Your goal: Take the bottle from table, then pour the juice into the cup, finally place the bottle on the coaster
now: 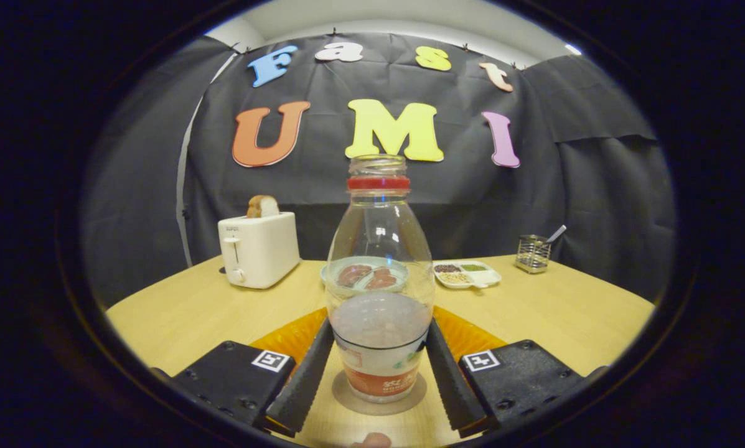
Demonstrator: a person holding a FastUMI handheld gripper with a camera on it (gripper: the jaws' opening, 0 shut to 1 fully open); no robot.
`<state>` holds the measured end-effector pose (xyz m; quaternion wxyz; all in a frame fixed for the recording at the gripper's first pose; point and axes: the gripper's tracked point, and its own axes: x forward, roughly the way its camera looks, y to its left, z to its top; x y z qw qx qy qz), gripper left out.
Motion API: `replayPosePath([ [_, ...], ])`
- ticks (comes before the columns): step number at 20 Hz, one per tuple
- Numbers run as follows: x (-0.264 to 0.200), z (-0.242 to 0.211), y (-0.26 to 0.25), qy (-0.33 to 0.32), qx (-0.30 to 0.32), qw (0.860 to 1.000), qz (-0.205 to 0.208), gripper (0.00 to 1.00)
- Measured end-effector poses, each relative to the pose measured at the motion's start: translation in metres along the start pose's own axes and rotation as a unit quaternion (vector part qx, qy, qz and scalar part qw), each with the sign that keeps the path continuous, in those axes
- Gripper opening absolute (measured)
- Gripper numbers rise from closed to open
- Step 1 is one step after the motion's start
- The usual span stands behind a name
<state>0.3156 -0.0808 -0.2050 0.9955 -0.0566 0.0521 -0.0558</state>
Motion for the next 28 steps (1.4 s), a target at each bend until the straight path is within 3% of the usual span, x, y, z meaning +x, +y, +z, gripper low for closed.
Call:
replayPosePath([
  [7,-0.032,0.020,-0.009,0.002,0.004,1.000,-0.018,0.97],
  [13,-0.075,0.053,-0.004,0.001,-0.016,1.000,-0.012,0.98],
  [21,-0.166,0.110,-0.011,-0.016,-0.057,0.998,-0.015,0.98],
  [25,-0.206,0.132,-0.021,-0.022,-0.046,0.999,-0.010,0.99],
  [28,-0.245,0.169,-0.038,-0.056,-0.075,0.995,-0.036,1.00],
])
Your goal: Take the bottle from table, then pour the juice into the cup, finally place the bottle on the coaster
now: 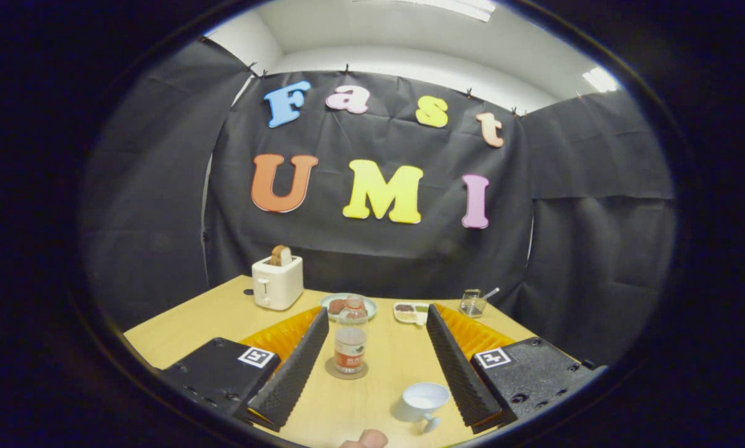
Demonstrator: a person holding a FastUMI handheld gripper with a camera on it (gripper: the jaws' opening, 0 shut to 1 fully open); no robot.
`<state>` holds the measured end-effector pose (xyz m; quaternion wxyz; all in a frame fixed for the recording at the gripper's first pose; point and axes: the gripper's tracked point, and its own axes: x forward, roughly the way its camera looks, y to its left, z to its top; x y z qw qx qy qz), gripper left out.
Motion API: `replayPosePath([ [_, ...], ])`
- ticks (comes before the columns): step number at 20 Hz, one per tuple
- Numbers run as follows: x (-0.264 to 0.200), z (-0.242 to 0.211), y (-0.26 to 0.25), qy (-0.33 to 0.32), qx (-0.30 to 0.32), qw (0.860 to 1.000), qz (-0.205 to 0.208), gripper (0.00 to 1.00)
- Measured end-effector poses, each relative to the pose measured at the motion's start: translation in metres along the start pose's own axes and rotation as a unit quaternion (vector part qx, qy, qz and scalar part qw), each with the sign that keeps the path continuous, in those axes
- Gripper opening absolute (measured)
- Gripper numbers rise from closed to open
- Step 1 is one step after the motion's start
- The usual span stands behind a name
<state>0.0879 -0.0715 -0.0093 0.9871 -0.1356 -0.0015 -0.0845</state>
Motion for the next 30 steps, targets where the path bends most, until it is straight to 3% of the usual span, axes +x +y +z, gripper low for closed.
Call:
replayPosePath([
  [8,-0.055,0.061,-0.021,-0.017,0.083,0.996,0.032,1.00],
  [13,-0.084,0.071,-0.034,-0.021,0.042,0.999,0.014,1.00],
  [22,-0.125,0.077,-0.014,-0.030,0.060,0.996,0.064,1.00],
  [30,-0.128,0.066,-0.011,-0.024,0.063,0.995,0.069,1.00],
])
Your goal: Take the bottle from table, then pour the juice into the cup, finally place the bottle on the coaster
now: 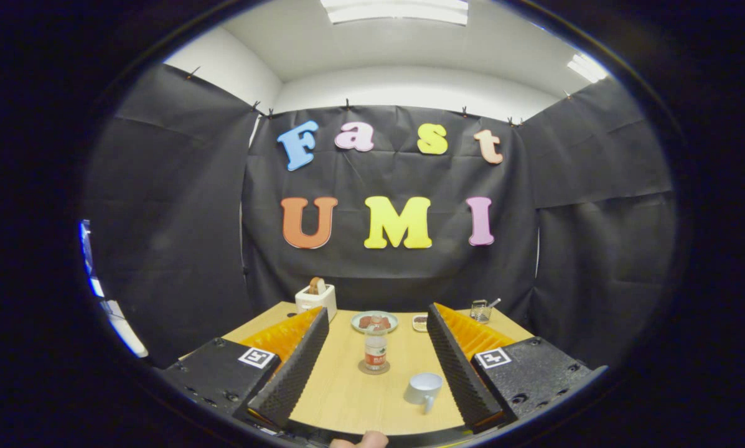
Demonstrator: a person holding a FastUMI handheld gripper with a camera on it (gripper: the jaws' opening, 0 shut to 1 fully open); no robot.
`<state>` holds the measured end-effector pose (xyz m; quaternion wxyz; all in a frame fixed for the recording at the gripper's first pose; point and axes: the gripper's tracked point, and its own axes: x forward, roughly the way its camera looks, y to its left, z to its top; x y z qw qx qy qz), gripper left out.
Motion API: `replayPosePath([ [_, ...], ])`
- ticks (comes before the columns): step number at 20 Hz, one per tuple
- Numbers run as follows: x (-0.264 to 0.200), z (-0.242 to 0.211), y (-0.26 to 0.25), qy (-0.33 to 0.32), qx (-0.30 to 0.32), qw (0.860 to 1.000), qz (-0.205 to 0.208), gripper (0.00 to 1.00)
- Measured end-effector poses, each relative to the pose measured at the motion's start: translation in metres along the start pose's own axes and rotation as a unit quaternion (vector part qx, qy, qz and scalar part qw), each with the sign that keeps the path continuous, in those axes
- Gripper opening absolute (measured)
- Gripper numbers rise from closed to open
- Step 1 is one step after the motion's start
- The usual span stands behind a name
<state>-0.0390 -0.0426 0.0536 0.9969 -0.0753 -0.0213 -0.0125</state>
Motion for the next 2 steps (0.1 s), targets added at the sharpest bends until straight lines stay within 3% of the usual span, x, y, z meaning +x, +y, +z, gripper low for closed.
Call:
replayPosePath([
  [2,0.0038,-0.0024,0.0009,0.006,0.009,1.000,0.004,1.00],
])
